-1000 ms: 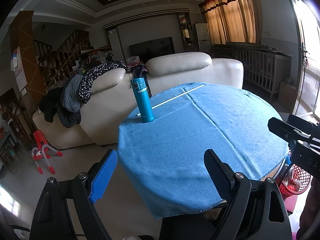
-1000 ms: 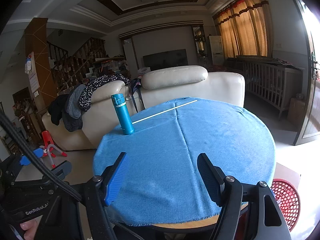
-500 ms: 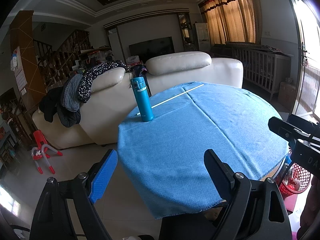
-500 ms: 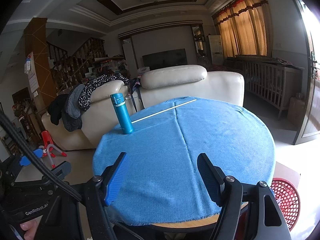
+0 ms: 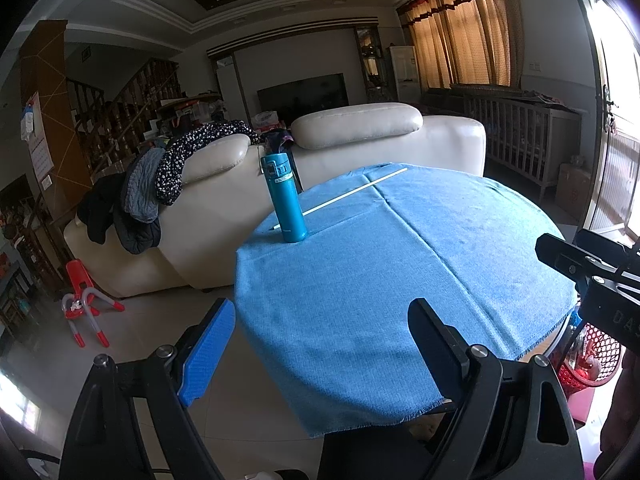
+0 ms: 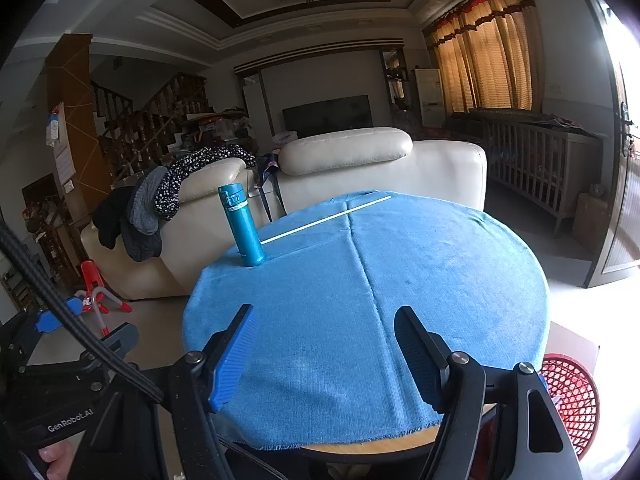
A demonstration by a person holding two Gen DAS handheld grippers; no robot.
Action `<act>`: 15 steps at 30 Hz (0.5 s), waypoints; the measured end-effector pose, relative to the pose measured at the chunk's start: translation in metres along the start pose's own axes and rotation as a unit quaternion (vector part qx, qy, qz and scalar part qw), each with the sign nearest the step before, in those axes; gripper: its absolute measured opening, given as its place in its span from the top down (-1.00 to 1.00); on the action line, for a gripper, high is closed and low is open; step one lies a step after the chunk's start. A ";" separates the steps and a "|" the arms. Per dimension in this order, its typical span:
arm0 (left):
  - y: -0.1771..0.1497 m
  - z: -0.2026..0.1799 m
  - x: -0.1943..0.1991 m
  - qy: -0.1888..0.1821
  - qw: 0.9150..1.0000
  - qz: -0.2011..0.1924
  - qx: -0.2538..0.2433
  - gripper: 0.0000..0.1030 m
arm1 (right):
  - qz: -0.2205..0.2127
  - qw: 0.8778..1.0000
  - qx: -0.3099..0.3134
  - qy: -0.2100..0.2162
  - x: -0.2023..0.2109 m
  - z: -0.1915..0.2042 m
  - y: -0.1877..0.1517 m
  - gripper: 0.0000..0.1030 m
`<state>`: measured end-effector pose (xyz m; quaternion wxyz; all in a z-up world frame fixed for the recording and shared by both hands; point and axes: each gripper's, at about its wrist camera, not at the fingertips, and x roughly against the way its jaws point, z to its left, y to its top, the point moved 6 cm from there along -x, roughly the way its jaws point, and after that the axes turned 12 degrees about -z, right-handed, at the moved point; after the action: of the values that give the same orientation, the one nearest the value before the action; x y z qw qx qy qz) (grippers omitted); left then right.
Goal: Collect trash
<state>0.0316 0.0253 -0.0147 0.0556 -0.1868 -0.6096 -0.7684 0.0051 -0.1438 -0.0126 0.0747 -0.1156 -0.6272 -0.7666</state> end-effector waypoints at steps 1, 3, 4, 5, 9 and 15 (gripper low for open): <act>0.000 0.000 0.000 0.000 1.000 0.000 0.000 -0.72 | 0.000 1.000 0.000 0.000 0.000 0.000 -0.001 -0.43; 0.000 0.000 0.000 0.001 1.000 0.000 -0.001 -0.72 | 0.000 1.000 0.000 0.000 0.000 0.000 0.000 -0.43; 0.000 0.000 0.000 0.000 1.000 0.000 0.000 -0.72 | 0.001 1.000 0.000 0.000 0.000 0.000 -0.001 -0.43; 0.000 0.000 0.000 0.000 1.000 0.000 0.000 -0.72 | 0.001 1.000 0.000 0.000 0.000 0.000 0.000 -0.43; -0.002 -0.001 0.000 -0.001 1.000 0.000 -0.001 -0.72 | 0.001 1.000 0.000 0.000 0.000 0.000 0.000 -0.43; -0.004 -0.001 0.000 -0.001 1.000 0.000 -0.002 -0.72 | 0.001 1.000 0.000 0.000 0.000 0.000 0.000 -0.43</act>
<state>0.0302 0.0255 -0.0186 0.0547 -0.1879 -0.6085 -0.7691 0.0048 -0.1437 -0.0122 0.0752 -0.1160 -0.6270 -0.7667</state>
